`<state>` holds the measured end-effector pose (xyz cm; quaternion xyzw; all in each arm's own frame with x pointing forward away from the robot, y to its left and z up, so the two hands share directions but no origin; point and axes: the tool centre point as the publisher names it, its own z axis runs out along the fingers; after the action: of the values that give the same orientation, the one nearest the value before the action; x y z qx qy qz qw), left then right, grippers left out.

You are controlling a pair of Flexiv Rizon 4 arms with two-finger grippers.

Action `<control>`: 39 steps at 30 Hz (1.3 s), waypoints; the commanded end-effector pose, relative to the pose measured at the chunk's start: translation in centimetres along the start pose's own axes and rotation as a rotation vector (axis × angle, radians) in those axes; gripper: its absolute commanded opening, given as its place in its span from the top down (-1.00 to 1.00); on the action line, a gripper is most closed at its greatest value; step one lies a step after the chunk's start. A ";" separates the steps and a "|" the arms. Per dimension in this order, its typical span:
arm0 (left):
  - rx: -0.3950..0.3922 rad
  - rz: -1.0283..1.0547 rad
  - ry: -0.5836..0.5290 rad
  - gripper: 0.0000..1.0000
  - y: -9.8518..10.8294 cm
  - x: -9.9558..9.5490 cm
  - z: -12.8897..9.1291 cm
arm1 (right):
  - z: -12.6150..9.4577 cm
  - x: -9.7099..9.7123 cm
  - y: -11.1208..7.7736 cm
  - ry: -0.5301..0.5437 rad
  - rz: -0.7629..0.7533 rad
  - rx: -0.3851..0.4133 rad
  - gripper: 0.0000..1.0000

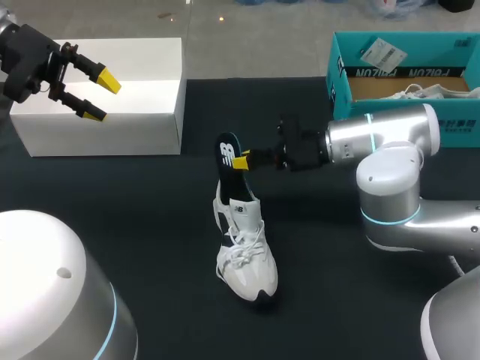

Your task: Take the shoe out of the shoebox, open the shoe tongue, remove and reinsert the insole, then place the shoe into the shoebox

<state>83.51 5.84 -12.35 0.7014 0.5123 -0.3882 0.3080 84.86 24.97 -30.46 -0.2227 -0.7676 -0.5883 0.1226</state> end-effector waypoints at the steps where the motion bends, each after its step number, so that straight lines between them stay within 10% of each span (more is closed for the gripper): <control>1: 0.002 0.001 0.002 -1.00 0.0 0.0 -0.1 | 1.6 -1.1 0.9 0.006 -0.010 0.010 1.00; 32: 0.002 0.001 0.002 -1.00 0.0 0.0 -0.1 | 0.0 2.2 -6.3 -0.024 0.120 0.076 1.00; 33: 0.002 0.001 0.002 -1.00 0.0 0.0 -0.1 | 0.1 2.1 -5.9 -0.024 0.113 0.070 0.39; 39: 0.002 0.001 0.002 -1.00 0.0 0.0 -0.1 | 0.5 1.2 -3.6 -0.025 0.073 0.040 0.22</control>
<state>83.51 5.83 -12.35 0.7014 0.5123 -0.3882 0.3080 81.37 24.29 -33.29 -0.2575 -0.7707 -0.5663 0.1379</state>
